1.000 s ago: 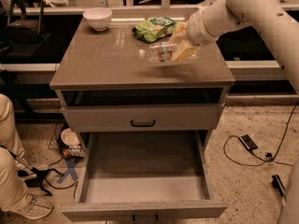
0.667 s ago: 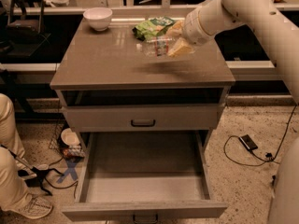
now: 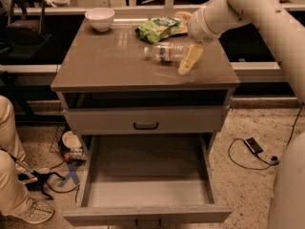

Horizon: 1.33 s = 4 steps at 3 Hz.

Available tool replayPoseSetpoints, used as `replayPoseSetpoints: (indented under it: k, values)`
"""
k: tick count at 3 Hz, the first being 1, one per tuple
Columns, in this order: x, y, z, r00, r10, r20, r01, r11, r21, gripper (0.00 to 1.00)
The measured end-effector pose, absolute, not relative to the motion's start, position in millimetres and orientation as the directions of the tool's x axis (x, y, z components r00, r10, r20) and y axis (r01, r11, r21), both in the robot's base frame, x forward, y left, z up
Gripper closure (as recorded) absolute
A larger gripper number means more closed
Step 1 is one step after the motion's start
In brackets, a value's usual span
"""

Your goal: Pick water bottle from middle drawer and place on counter

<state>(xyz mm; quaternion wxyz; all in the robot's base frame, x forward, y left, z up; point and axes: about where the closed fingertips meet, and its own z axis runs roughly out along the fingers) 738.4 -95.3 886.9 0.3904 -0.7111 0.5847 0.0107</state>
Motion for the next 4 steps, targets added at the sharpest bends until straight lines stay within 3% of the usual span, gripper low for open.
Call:
replayPoseSetpoints:
  k: [1,4]
  values:
    - [737.2,-110.2,893.4,0.297,-0.835,-0.464,-0.833,0.01,-0.553,0.0]
    - [720.1,-256.4,928.2,0.085,-0.908,-0.409,-0.76,0.206,-0.617,0.0]
